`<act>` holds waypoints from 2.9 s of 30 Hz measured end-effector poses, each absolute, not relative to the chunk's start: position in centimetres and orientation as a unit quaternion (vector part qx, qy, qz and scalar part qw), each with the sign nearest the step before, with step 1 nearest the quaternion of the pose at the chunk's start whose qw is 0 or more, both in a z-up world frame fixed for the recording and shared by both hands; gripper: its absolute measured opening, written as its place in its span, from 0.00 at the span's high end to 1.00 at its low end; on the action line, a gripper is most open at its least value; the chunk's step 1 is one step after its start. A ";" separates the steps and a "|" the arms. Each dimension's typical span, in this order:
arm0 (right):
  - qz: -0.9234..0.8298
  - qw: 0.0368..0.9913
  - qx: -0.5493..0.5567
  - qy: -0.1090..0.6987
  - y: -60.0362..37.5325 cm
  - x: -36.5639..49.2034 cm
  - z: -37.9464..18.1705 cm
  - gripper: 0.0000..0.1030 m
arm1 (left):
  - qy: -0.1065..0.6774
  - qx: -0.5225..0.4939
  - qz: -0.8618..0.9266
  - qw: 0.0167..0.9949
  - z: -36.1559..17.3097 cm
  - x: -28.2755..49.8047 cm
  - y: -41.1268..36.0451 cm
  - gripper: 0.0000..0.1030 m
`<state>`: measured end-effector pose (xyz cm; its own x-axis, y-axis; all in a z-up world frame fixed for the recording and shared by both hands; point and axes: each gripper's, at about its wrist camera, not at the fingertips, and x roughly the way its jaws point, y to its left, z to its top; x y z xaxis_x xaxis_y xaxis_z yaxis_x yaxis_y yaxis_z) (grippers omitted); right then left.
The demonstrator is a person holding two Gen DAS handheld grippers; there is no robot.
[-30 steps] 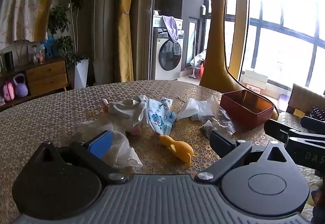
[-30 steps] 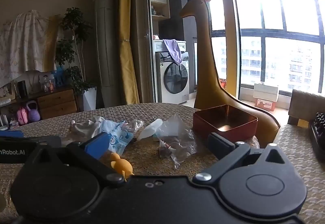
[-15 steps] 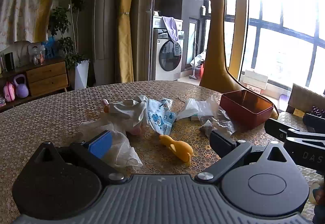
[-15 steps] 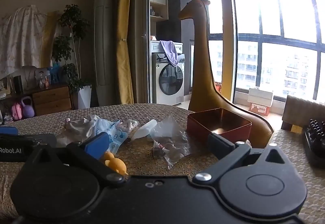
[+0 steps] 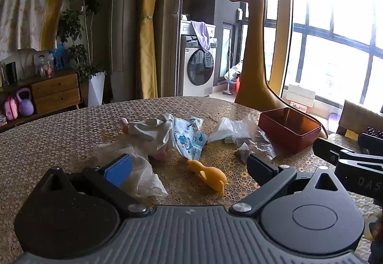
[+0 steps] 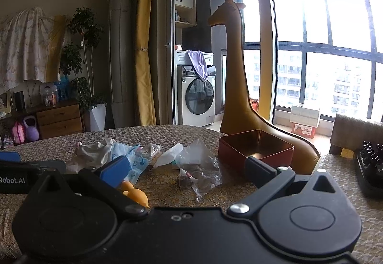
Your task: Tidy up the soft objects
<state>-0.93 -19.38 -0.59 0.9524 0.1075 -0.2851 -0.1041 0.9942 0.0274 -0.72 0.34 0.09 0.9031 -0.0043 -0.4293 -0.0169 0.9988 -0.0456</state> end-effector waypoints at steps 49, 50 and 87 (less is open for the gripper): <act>0.060 0.989 -0.001 0.132 -19.5 -1.3 -0.4 0.01 | 0.213 -0.029 -0.001 0.977 0.0 -0.8 0.9 0.00; 0.060 0.989 -0.002 0.132 -19.6 -1.3 -0.4 0.01 | 0.213 -0.029 0.000 0.977 0.0 -0.7 0.9 0.00; 0.222 0.910 -0.070 0.342 -12.2 14.4 -7.4 0.18 | 0.370 -0.023 0.102 0.923 -9.7 17.5 10.0 0.00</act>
